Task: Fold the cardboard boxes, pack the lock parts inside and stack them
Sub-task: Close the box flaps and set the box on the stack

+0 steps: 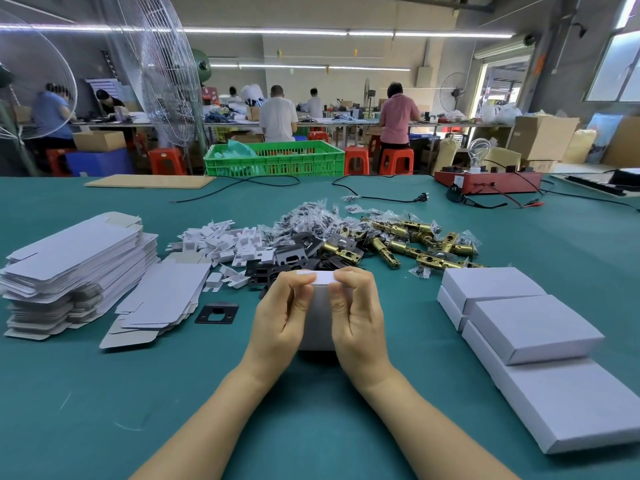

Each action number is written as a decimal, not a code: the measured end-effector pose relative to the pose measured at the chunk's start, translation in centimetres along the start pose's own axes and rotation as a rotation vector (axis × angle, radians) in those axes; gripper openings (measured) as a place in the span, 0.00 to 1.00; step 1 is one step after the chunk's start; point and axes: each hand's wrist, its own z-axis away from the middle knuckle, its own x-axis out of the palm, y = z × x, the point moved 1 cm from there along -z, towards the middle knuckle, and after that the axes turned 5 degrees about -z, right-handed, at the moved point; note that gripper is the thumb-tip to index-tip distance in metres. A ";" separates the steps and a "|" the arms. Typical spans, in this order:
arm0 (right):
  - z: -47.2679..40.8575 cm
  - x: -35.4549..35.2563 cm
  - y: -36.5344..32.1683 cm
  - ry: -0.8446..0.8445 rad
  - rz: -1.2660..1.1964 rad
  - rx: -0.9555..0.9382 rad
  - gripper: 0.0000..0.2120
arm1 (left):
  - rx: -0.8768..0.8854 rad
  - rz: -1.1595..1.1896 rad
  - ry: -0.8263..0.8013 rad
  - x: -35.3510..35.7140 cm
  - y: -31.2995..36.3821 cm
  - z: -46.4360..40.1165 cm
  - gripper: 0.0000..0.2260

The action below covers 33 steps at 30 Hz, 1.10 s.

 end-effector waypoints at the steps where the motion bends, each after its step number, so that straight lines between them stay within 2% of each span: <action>1: 0.0 0.0 0.0 -0.007 -0.003 -0.008 0.05 | 0.001 -0.007 0.002 0.0 0.0 0.0 0.10; 4: 0.0 0.0 0.3 -0.025 0.005 -0.015 0.06 | -0.002 -0.012 -0.005 0.0 -0.1 0.0 0.10; 6: 0.0 0.0 0.4 -0.016 0.010 -0.012 0.03 | -0.013 -0.002 -0.005 0.0 -0.1 -0.1 0.09; 9: -0.1 0.1 0.3 0.024 0.018 -0.011 0.11 | -0.020 0.000 0.004 0.3 0.0 0.0 0.09; 13: -0.2 0.2 0.4 0.022 0.023 0.014 0.04 | -0.049 -0.015 -0.031 0.3 -0.3 0.1 0.09; 18: -0.1 0.1 0.3 0.008 0.018 0.079 0.03 | -0.033 -0.008 -0.028 0.3 -0.5 0.0 0.08; 22: 0.1 0.0 -0.1 -0.065 -0.007 0.213 0.10 | -0.184 0.031 -0.077 0.4 -1.0 0.3 0.14; 25: -0.5 -0.4 -0.2 0.059 -0.075 0.351 0.09 | -0.380 0.118 -0.141 0.5 -1.1 0.2 0.21; 28: -1.1 -1.4 0.2 0.268 -0.174 0.561 0.06 | -0.509 0.159 -0.263 0.6 -1.2 0.1 0.19; 30: -1.1 -1.8 0.7 0.252 -0.114 0.628 0.05 | -0.583 0.226 -0.330 0.6 -1.1 0.2 0.15; 33: -0.9 -1.7 1.5 0.135 0.043 0.708 0.08 | -0.673 0.235 -0.301 0.3 -1.2 0.0 0.06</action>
